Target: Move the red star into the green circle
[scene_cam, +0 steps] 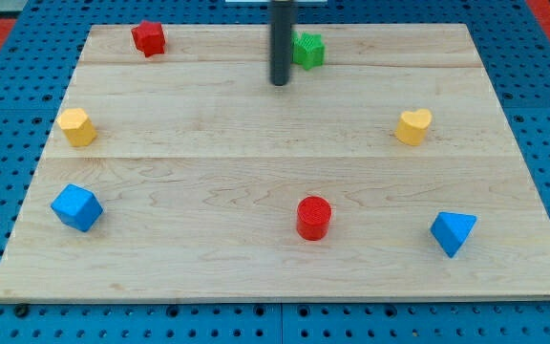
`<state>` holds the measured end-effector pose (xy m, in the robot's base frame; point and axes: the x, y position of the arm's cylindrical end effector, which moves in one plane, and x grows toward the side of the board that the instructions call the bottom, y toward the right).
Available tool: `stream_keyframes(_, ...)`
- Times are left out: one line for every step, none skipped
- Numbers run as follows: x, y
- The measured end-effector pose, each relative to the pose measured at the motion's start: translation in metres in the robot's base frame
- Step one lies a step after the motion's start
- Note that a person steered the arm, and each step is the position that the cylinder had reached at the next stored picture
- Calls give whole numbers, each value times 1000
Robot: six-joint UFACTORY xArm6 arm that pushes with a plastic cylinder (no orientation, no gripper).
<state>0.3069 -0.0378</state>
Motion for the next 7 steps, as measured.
stream_keyframes(-17,-130)
stream_keyframes(-52,-219)
stream_keyframes(-94,-222)
stream_keyframes(-100,-176)
stream_keyframes(-87,-102)
stream_keyframes(-45,-76)
stream_keyframes(-59,-85)
